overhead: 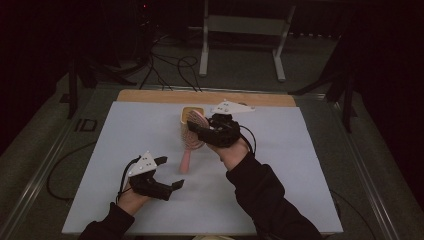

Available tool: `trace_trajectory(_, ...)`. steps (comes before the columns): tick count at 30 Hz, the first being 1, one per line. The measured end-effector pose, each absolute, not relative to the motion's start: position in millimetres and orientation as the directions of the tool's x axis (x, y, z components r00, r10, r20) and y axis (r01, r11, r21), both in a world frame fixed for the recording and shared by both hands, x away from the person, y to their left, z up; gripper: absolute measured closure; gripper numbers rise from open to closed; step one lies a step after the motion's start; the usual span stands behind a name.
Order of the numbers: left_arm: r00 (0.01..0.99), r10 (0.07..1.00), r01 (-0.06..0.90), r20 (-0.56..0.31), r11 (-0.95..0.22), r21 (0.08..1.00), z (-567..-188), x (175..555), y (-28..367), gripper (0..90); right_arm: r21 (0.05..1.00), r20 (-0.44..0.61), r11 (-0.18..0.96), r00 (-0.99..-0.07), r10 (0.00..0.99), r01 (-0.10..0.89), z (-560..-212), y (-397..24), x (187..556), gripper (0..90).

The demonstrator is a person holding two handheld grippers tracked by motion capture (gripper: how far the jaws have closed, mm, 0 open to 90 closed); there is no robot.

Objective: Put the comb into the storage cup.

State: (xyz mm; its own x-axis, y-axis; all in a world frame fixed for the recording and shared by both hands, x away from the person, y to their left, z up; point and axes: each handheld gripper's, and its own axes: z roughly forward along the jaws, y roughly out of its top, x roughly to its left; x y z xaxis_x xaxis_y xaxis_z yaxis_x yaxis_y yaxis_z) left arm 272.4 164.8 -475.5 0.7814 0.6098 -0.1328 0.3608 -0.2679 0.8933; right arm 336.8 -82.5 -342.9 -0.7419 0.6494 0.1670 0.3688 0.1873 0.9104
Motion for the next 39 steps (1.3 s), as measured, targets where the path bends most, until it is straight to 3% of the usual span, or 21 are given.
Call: trace_trajectory(39, 0.779, 0.612, 0.369, -0.136, -0.272, 0.888, -489.6, 247.8, 210.8, 0.1, 0.938, 0.11, 0.165, -0.712, 0.693, 0.306, -305.7, -91.9, 364.7, 64.7)
